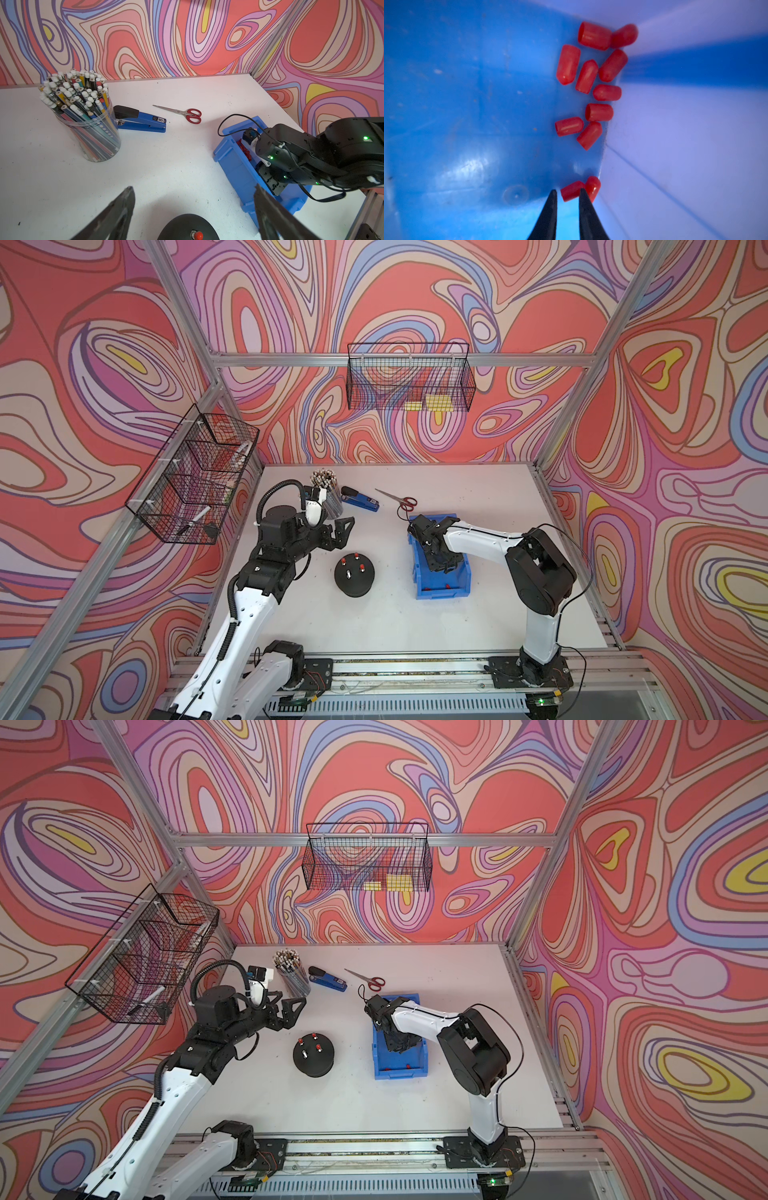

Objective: Cover the protruding screws with screw protection sleeves
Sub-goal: Pick up the screw protection sleeve from the storage box.

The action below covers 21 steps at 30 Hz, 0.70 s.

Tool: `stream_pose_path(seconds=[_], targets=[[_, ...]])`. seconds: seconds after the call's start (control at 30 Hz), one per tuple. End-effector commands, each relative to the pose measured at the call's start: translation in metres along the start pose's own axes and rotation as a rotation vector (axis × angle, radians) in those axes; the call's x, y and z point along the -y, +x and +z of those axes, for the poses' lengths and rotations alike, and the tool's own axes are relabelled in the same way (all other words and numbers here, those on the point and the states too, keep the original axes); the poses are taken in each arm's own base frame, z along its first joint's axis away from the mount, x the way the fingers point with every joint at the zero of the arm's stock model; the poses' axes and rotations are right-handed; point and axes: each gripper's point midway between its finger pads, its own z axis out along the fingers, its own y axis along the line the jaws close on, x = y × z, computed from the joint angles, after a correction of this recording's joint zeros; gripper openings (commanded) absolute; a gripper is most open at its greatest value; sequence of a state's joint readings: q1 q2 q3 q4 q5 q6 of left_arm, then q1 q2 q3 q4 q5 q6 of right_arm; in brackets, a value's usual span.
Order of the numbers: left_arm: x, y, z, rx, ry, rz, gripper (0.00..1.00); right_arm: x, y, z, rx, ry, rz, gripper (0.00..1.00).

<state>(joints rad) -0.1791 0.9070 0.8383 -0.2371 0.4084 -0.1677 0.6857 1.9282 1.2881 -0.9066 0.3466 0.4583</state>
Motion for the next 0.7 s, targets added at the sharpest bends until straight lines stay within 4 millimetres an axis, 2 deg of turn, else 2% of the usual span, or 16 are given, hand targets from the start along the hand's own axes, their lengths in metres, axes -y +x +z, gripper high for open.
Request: stream_pose_path(seconds=[0.0, 0.13, 0.43, 0.67], targets=[[0.005, -0.012, -0.003, 0.021, 0.004, 0.031, 0.89, 0.003, 0.005, 0.008, -0.018, 0.021, 0.008, 0.22], [0.004, -0.012, -0.002, 0.019, 0.003, 0.029, 0.89, 0.003, 0.008, 0.009, -0.024, 0.019, 0.008, 0.20], [0.004, -0.011, -0.001, 0.014, 0.003, 0.024, 0.89, 0.004, 0.005, 0.004, -0.013, 0.010, 0.013, 0.00], [0.004, -0.011, -0.001, 0.012, 0.004, 0.022, 0.89, 0.003, -0.001, -0.011, 0.027, -0.019, 0.026, 0.00]])
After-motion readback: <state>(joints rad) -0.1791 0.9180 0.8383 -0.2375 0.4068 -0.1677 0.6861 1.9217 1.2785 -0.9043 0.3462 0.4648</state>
